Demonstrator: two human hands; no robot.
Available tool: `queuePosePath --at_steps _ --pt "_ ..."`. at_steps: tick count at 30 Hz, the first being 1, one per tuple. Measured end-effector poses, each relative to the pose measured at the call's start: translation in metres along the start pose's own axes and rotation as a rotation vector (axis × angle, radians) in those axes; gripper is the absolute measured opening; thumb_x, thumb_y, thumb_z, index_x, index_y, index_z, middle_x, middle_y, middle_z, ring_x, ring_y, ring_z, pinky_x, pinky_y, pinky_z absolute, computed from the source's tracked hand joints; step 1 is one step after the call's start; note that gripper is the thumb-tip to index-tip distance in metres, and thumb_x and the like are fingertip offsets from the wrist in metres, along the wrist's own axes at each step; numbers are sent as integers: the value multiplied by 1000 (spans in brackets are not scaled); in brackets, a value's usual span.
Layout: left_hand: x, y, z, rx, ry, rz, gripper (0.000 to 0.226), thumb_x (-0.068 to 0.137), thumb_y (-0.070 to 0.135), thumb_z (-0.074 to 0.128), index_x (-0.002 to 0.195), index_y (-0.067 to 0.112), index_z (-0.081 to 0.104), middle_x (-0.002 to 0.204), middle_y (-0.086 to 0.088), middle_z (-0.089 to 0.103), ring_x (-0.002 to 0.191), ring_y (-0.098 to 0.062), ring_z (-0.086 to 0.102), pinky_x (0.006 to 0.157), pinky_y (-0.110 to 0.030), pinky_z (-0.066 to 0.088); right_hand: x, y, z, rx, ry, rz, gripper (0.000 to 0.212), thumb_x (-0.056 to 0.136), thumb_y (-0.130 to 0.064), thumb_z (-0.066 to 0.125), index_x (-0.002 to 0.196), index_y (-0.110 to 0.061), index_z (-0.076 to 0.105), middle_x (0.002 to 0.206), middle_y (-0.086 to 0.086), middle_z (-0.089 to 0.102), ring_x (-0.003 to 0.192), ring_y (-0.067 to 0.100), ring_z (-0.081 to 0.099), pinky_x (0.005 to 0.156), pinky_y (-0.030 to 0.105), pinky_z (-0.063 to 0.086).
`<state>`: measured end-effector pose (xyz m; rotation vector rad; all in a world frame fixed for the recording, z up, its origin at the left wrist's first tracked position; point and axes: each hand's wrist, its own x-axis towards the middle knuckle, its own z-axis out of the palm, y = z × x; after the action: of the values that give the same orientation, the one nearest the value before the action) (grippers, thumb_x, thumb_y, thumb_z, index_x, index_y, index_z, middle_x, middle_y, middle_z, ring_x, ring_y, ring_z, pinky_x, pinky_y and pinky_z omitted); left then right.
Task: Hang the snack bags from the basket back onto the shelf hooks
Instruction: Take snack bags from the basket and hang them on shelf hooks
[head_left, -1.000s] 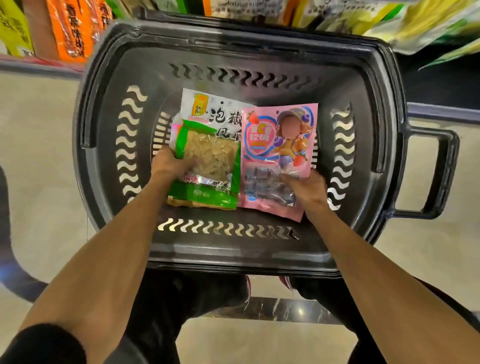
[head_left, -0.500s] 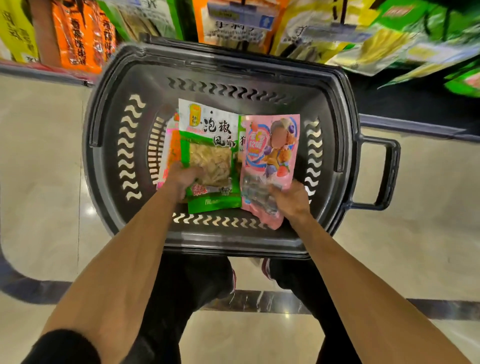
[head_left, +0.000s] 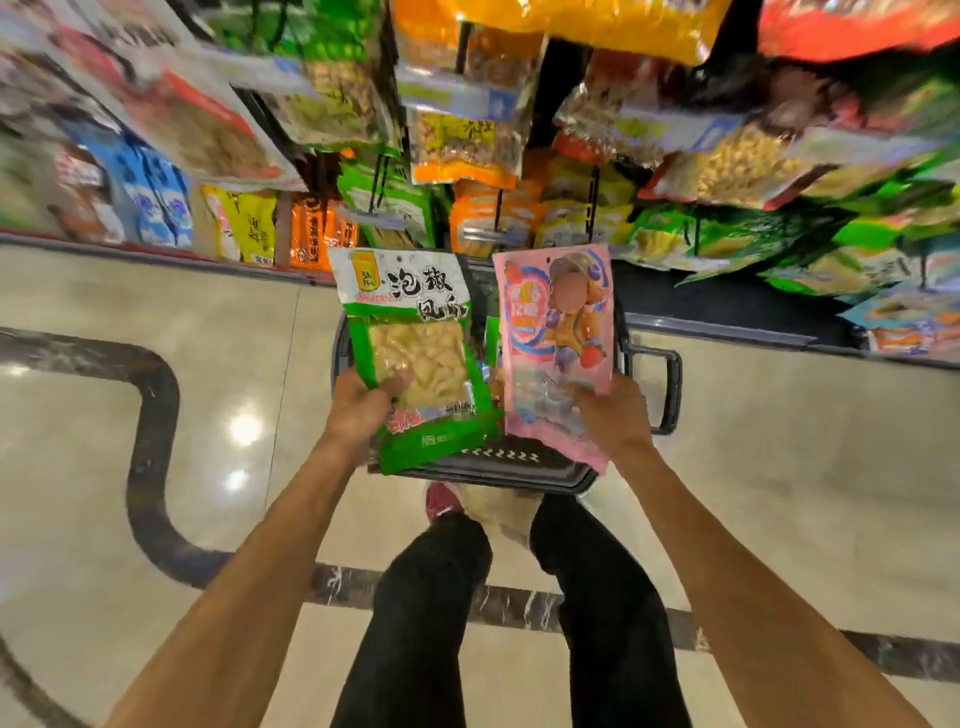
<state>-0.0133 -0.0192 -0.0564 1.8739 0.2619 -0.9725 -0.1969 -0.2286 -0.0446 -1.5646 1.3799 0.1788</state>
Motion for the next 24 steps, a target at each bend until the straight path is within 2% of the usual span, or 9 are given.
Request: queuePosePath --at_steps 2,5,8,11,13,16,19,22,24 --pt "-42 42 -13 -39 -4 79 23 88 16 73 110 17 69 101 2 76 94 -19 73 80 -36 59 -37 -40 -34 121 -31 -37 8 88 -26 73 85 -25 65 82 -1 70 79 20 67 73 33 55" --pt "-111 102 -36 -80 -12 207 23 88 15 72 110 17 69 99 3 77 92 -17 73 78 -34 58 -101 -90 -87 290 -72 -119 11 86 -13 75 81 -22 70 68 -10 71 66 12 67 57 20 53" --pt "-177 148 -59 -127 -16 323 17 88 15 71 105 17 70 99 0 77 90 -18 74 77 -34 57 -158 -131 -136 284 -16 -284 14 85 -13 74 94 -24 71 82 -14 72 70 -3 66 59 10 48" --pt "-232 179 -81 -189 -11 393 20 88 13 69 108 11 69 101 -6 76 96 -27 72 84 -40 58 -207 -161 -174 302 20 -420 21 86 -11 72 93 -31 68 81 -22 73 74 -12 65 67 13 48" --pt "-259 199 -93 -217 5 459 24 88 12 69 112 9 68 103 -6 76 96 -24 72 82 -34 58 -237 -178 -190 308 32 -502 23 88 -11 70 94 -33 68 82 -27 72 77 -11 65 66 11 48" --pt "-290 226 -106 -222 46 600 30 88 12 69 118 9 65 102 1 75 89 -8 72 71 -17 55 -269 -194 -205 314 78 -598 18 90 -15 69 103 -28 69 95 -10 75 87 3 69 76 26 53" --pt "-311 243 -116 -247 60 669 19 90 12 67 108 17 68 97 8 77 90 -8 72 82 -26 57 -300 -204 -212 344 41 -671 12 91 -24 68 103 -27 65 97 -1 74 88 14 71 76 34 59" --pt "-330 253 -122 -244 72 765 14 90 11 66 98 23 69 93 14 76 88 -5 72 77 -20 56 -332 -210 -216 472 26 -685 13 92 -2 61 97 -14 64 71 -15 73 66 3 70 54 17 54" --pt "-342 257 -125 -231 61 805 11 90 16 67 99 23 69 93 13 76 88 -5 72 73 -17 55 -346 -209 -219 468 134 -736 17 90 1 63 99 -13 65 72 -19 72 64 -7 66 52 9 48"
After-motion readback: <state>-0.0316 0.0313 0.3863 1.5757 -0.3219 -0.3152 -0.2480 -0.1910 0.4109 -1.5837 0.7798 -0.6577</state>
